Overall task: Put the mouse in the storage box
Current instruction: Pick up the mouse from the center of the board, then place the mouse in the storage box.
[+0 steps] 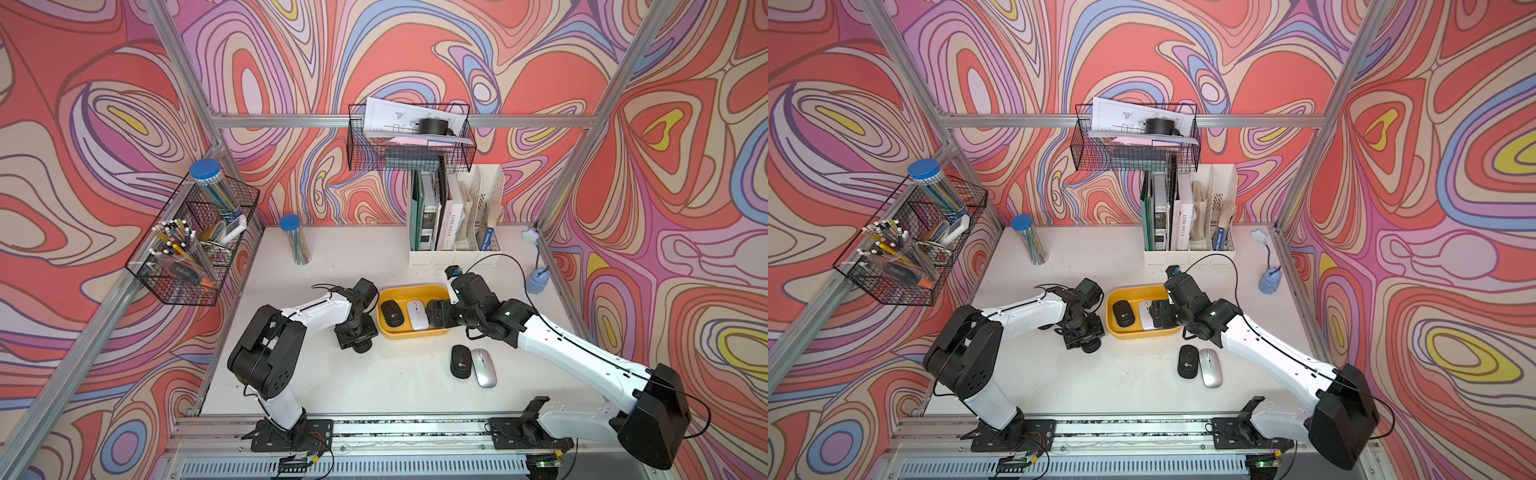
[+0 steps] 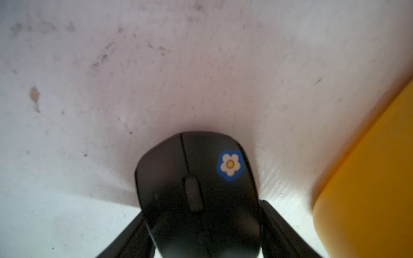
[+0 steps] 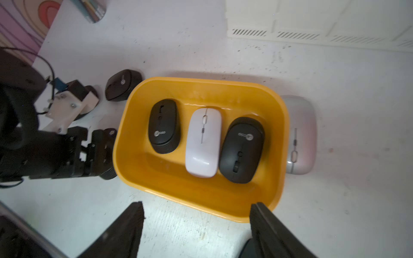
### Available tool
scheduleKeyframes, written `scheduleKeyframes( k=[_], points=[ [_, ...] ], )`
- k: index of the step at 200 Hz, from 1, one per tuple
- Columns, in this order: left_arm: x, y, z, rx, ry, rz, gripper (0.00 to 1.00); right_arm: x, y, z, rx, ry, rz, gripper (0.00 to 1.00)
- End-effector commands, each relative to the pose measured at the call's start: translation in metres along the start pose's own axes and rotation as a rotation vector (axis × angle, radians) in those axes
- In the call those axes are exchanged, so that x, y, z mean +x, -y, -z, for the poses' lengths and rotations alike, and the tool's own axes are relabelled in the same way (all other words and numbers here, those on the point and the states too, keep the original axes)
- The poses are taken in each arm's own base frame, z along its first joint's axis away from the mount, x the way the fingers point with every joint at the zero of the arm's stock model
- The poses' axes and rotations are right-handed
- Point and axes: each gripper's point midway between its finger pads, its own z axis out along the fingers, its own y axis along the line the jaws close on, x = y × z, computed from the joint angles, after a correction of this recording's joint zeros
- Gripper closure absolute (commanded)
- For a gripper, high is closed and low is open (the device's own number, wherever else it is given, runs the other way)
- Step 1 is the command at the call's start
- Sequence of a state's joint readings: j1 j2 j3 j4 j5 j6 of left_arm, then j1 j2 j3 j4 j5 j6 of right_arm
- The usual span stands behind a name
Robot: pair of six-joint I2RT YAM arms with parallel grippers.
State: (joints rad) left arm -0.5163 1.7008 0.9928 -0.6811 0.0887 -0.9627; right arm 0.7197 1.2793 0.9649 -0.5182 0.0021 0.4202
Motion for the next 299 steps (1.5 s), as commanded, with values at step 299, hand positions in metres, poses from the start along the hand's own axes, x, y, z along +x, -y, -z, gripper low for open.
scheduleKeyframes(
  k=[299],
  points=[
    [-0.006,0.112,0.127,0.149,0.136,-0.446,0.57,-0.001,0.044,-0.003,0.051,-0.005,-0.051,0.22]
  ],
)
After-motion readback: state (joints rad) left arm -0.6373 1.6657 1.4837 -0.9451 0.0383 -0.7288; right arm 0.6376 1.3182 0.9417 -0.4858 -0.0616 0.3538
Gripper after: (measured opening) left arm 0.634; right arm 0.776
